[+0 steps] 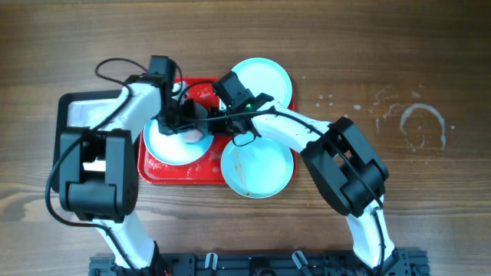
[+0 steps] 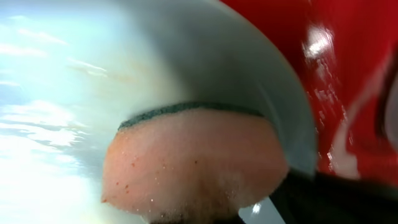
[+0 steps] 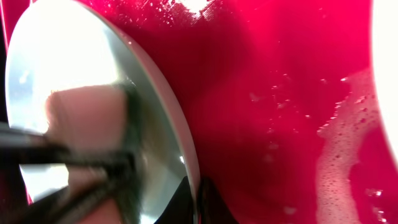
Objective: Clean dirty plates on tray and stack at the side
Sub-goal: 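Keep scrubbing the plate with the sponge in circular strokes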
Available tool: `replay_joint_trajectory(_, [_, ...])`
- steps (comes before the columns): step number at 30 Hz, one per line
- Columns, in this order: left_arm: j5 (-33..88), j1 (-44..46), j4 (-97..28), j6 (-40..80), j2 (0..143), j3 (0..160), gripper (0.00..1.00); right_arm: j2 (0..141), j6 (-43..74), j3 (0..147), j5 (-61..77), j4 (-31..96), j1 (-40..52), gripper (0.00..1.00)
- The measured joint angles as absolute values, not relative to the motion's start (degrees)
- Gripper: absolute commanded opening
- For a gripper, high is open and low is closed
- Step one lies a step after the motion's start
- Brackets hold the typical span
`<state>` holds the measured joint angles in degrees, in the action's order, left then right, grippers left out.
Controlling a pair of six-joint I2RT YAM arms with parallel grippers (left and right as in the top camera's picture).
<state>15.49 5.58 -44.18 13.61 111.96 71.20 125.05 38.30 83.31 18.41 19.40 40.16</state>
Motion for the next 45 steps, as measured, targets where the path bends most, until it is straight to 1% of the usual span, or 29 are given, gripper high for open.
replay_joint_trajectory(5, [11.2, 0.7, -37.9, 15.7, 112.0, 71.1, 0.04, 125.1, 38.3, 83.3, 18.4, 19.4, 40.1, 0.04])
replay_joint_trajectory(9, [9.6, 0.3, -38.0, 20.8, 111.9, 71.2, 0.04, 125.2, 38.3, 83.3, 18.5, 19.0, 40.2, 0.04])
replay_joint_trajectory(13, [8.7, -0.3, -44.6, 27.0, 111.9, 72.1, 0.04, 125.2, 38.1, 83.3, 18.7, 19.1, 40.2, 0.04])
replay_joint_trajectory(17, [9.5, -1.5, -50.3, 29.5, 111.9, 72.4, 0.04, 125.2, 37.3, 83.3, 19.3, 19.3, 40.2, 0.04])
replay_joint_trajectory(21, [15.8, -4.5, -54.0, 30.0, 112.2, 71.9, 0.04, 125.2, 37.2, 83.3, 19.5, 19.4, 40.2, 0.04])
replay_joint_trajectory(24, [22.7, -6.9, -55.8, 28.4, 112.9, 71.3, 0.04, 125.2, 37.2, 83.3, 19.5, 19.4, 40.2, 0.04])
replay_joint_trajectory(28, [28.7, -7.5, -57.8, 25.3, 113.6, 70.4, 0.04, 125.2, 37.2, 83.3, 19.5, 19.4, 40.2, 0.04])
replay_joint_trajectory(31, [31.0, -8.2, -54.3, 24.3, 113.8, 70.1, 0.04, 125.2, 37.3, 83.3, 19.5, 19.5, 40.2, 0.04])
replay_joint_trajectory(34, [32.2, -8.9, -46.8, 24.5, 113.8, 69.8, 0.04, 125.2, 37.9, 83.3, 19.4, 19.4, 40.2, 0.04])
replay_joint_trajectory(35, [31.4, -9.0, -42.3, 26.2, 113.8, 69.7, 0.04, 125.2, 37.9, 83.3, 19.4, 19.4, 40.2, 0.04])
replay_joint_trajectory(38, [29.3, -9.0, -37.3, 28.9, 113.8, 69.7, 0.04, 125.2, 38.1, 83.3, 19.3, 19.4, 40.2, 0.04])
replay_joint_trajectory(41, [27.2, -8.4, -37.1, 34.9, 113.5, 69.7, 0.04, 125.3, 38.1, 83.3, 19.3, 19.1, 40.2, 0.04])
replay_joint_trajectory(45, [25.3, -7.6, -37.9, 46.5, 113.3, 70.3, 0.04, 125.3, 38.1, 83.3, 19.3, 19.1, 40.2, 0.04])
